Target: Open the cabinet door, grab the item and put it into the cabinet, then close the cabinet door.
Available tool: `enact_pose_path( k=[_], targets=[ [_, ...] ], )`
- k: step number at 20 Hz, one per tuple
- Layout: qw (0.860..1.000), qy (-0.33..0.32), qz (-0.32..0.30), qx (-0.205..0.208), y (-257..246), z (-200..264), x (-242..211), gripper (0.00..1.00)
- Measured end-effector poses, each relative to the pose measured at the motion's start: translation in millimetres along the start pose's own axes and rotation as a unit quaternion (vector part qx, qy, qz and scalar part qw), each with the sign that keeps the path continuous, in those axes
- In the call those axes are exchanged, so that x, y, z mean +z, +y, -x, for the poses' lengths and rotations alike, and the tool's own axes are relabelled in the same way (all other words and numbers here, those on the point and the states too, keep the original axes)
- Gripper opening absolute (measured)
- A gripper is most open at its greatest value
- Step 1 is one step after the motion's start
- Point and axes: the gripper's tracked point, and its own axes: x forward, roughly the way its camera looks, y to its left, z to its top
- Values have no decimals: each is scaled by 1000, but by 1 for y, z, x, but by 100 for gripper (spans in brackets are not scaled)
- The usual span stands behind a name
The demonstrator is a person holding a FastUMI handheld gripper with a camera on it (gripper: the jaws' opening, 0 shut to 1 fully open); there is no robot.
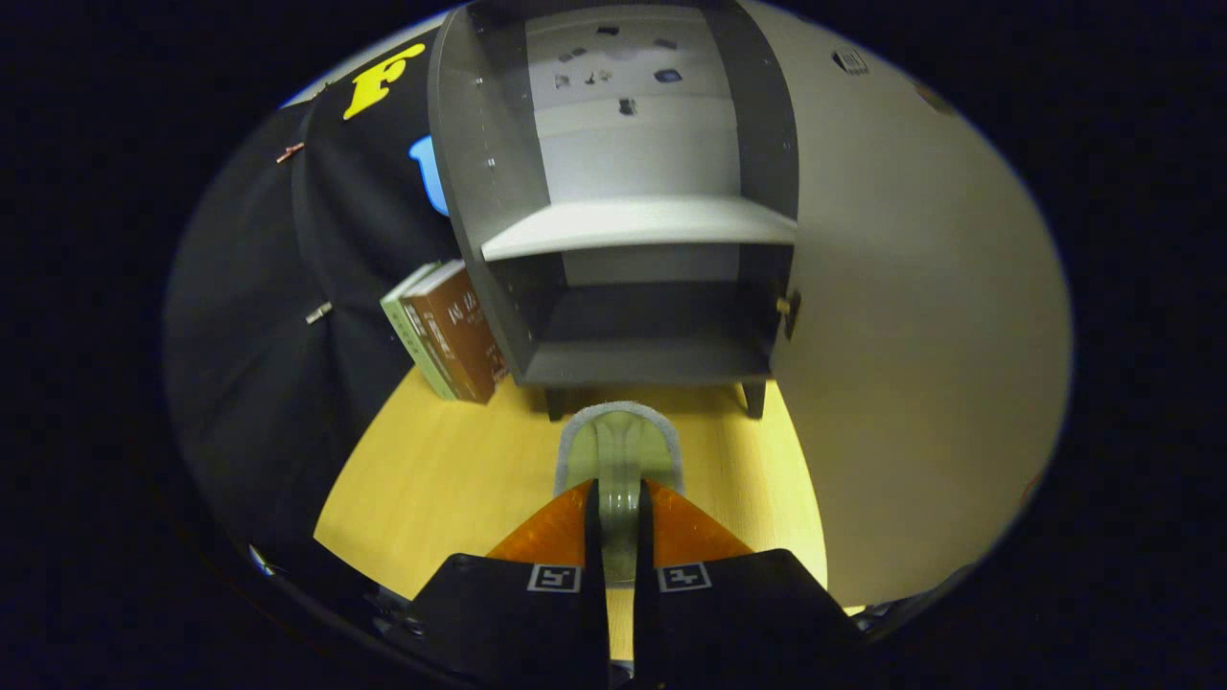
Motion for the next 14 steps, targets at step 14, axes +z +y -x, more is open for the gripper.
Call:
enact_pose_path(
  k=[14],
  targets=[
    [998,-54,-3,-19,0,-89,216,14]
  ],
)
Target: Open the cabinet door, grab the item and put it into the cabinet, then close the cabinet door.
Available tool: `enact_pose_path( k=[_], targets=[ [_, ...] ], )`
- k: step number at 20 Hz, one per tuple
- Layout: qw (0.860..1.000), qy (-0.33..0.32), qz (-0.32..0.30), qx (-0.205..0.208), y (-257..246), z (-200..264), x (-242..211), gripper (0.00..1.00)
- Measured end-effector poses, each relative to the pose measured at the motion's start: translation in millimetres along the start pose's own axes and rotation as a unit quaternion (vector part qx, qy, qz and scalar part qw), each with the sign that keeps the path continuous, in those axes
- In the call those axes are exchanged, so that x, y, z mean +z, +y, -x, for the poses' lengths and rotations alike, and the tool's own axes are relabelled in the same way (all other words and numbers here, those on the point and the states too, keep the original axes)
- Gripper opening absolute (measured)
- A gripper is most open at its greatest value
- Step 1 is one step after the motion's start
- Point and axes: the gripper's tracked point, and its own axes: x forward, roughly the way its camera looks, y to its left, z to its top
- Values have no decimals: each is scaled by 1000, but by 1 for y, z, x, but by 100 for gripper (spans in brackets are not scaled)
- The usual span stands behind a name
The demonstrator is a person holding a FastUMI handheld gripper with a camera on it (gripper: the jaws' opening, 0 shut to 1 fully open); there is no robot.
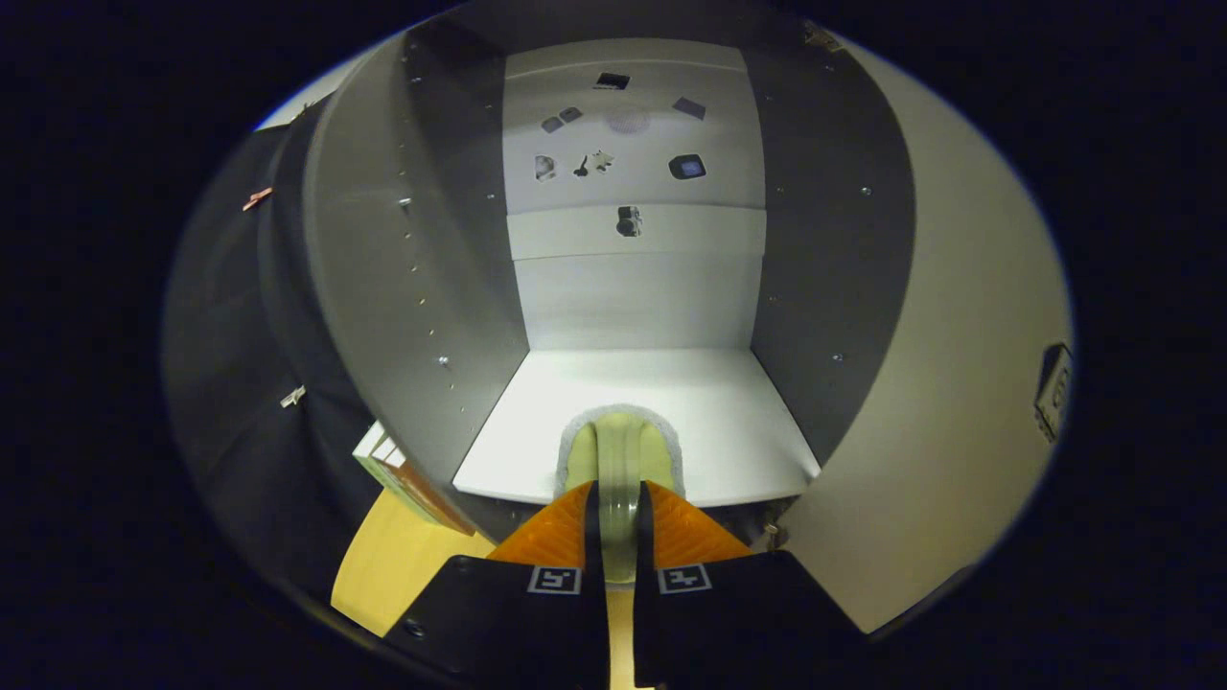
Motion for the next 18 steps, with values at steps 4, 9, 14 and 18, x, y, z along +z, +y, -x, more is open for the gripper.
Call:
enact_pose_path(
  k=[4,9,14,18],
  targets=[
    [1000,11,-6,-13,-5,-52,10,14],
    [999,21,-12,-30,-14,-95,15,14],
    [999,7,-18,-44,-22,-116,19,19],
    [999,-11,-1,-50,-24,-118,23,46]
  ],
)
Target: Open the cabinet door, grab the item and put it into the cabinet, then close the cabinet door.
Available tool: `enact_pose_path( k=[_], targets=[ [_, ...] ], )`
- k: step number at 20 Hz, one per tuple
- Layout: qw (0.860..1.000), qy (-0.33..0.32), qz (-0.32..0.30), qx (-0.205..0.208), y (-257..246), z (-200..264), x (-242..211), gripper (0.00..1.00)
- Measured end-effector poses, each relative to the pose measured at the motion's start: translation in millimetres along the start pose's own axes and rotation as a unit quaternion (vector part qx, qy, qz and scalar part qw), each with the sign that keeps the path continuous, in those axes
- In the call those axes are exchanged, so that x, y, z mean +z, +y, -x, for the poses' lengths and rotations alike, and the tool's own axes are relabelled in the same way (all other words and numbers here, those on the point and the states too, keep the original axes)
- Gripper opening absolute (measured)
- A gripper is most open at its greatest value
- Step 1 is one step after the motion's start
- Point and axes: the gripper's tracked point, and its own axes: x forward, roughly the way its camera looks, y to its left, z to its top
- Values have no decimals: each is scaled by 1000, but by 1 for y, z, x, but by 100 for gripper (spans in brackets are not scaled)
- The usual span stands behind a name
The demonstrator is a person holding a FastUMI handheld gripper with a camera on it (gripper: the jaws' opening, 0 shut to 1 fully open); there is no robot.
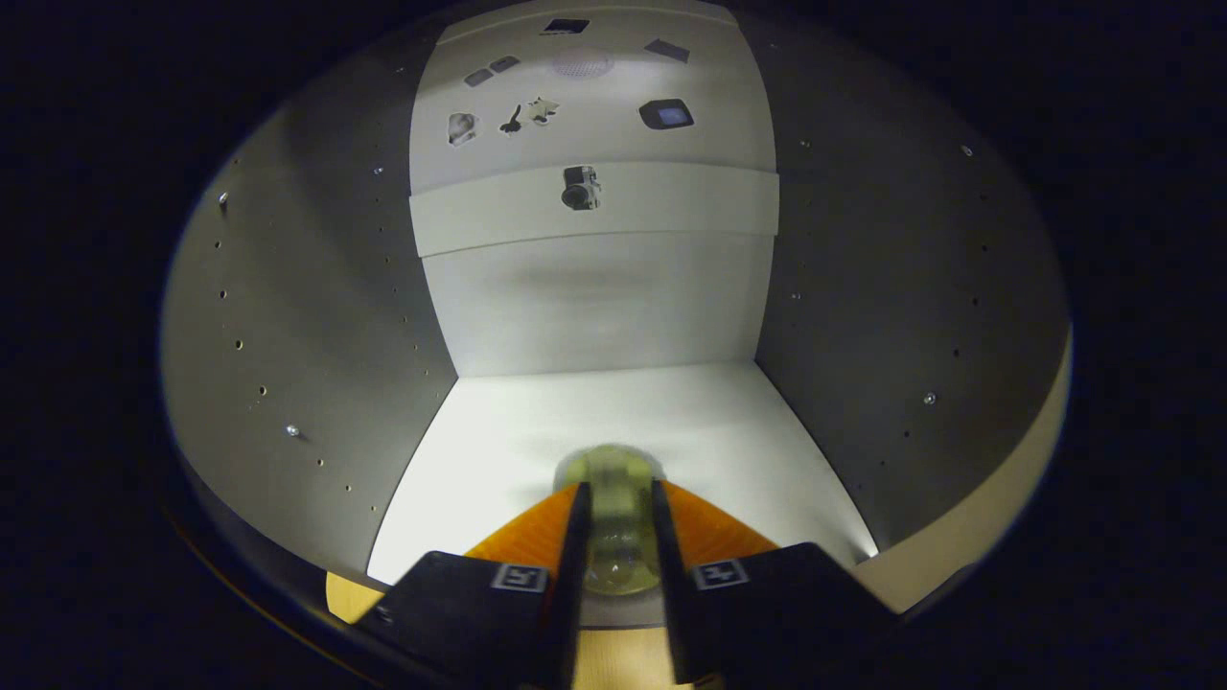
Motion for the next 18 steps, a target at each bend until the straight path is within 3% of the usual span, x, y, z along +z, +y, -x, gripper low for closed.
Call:
enact_pose_path(
  k=[3,5,8,13,15,18],
  targets=[
    [999,-30,10,5,2,12,9,85],
    [999,-50,9,6,1,25,13,100],
    [995,-104,7,9,3,61,26,99],
    [975,-220,2,41,15,156,50,98],
    [970,-233,-9,69,23,193,45,98],
    [967,-246,11,63,16,248,35,99]
  ],
)
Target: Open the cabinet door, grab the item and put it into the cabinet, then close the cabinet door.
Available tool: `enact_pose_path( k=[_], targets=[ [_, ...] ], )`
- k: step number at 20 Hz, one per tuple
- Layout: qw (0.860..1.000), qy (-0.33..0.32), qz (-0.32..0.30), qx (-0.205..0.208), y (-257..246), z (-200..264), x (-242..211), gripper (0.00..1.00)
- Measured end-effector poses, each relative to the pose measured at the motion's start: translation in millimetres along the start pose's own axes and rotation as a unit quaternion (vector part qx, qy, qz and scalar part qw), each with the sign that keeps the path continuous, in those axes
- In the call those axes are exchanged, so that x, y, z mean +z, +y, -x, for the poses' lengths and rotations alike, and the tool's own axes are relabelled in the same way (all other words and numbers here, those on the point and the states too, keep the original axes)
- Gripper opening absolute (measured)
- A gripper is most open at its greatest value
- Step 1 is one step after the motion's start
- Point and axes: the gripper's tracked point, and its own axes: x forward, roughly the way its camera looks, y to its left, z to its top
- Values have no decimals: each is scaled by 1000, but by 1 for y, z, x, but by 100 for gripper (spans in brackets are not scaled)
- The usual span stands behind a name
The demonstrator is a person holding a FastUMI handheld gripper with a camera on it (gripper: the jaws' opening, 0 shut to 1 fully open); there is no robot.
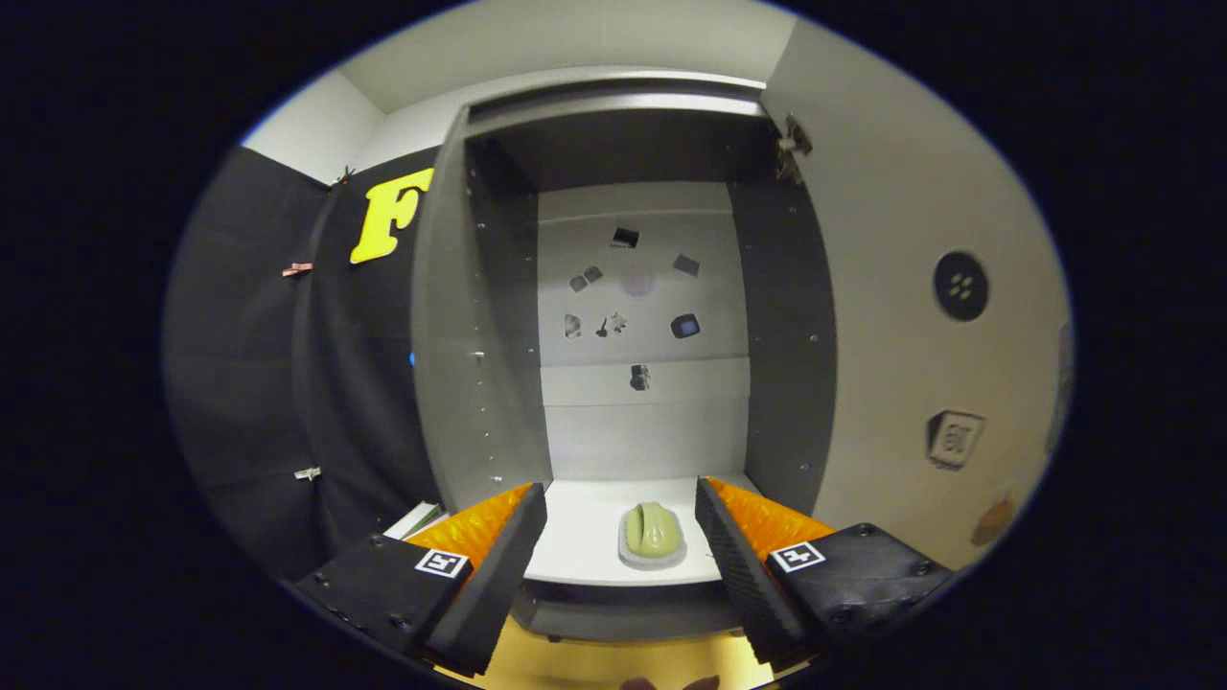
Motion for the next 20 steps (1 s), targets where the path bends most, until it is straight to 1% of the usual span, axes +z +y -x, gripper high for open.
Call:
enact_pose_path(
  k=[3,5,9,11,13,14,15,17,20],
  targets=[
    [1000,-9,-16,-2,-1,60,14,98],
    [1000,-8,-17,4,-4,98,19,98],
    [1000,-6,-23,10,-25,173,24,98],
    [1000,-10,-14,9,-40,208,28,98],
    [1000,-9,-2,0,-62,240,27,98],
    [1000,-11,-3,-12,-77,254,28,98],
    [1000,-10,-2,-29,-80,261,31,98],
    [997,-11,5,-71,-116,279,35,98],
    [991,-16,3,-133,-172,290,40,98]
  ],
)
